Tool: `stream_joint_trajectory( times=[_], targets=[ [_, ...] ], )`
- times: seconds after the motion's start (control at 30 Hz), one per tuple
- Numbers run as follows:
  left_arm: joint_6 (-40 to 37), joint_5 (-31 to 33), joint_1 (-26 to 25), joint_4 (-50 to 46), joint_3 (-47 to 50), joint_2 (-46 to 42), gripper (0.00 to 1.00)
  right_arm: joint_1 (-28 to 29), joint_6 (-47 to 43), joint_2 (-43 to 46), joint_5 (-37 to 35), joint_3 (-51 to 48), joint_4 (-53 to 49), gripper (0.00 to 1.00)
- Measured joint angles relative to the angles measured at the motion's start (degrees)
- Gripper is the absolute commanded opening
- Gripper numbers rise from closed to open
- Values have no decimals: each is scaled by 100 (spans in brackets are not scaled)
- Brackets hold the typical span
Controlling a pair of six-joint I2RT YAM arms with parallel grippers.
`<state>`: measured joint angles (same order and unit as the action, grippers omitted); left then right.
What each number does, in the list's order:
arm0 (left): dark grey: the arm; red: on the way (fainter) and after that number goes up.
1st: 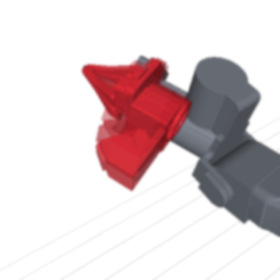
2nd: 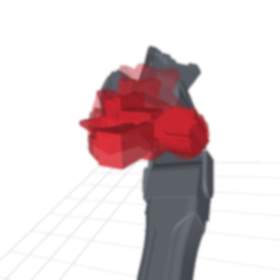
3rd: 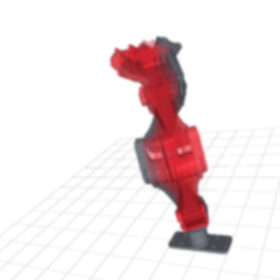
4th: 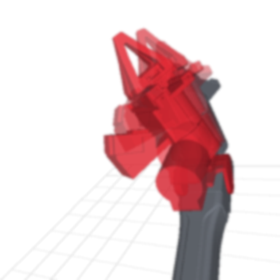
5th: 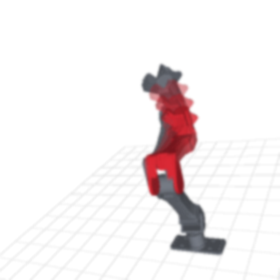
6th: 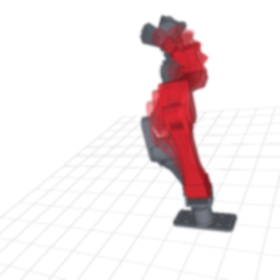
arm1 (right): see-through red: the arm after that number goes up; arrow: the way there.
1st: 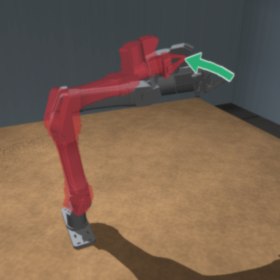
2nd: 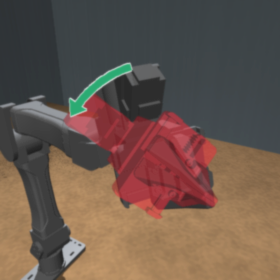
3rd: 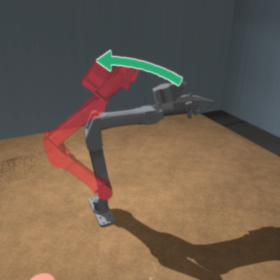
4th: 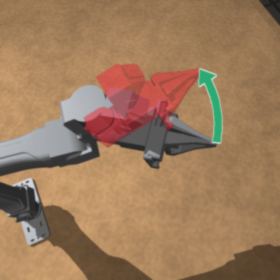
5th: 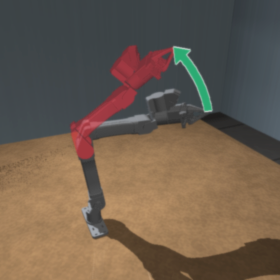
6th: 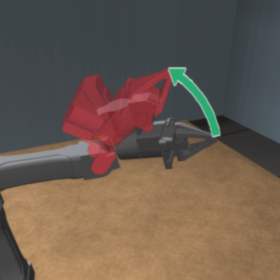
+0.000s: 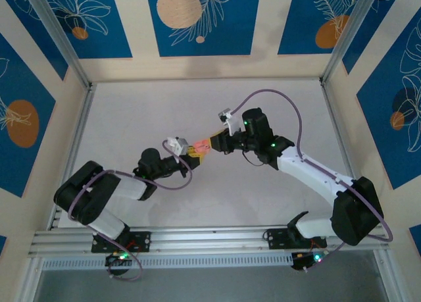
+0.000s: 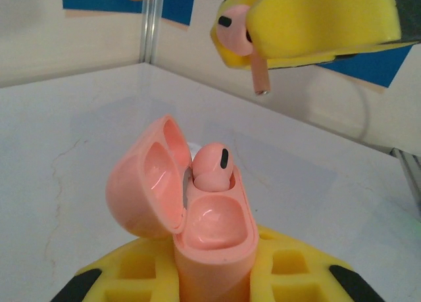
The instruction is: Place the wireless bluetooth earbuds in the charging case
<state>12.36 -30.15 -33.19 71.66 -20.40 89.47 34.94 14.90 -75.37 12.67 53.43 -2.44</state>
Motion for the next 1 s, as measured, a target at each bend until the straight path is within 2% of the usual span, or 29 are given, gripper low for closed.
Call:
stream_joint_trajectory(
  times=[0.4, 1.0],
  targets=[
    [87, -136, -11, 313, -2, 39, 19, 356, -404, -264, 306, 57, 350, 23],
    [129, -138, -11, 286, -2, -118, 19, 485, -579, -566, 393, 208, 507, 22]
  ],
)
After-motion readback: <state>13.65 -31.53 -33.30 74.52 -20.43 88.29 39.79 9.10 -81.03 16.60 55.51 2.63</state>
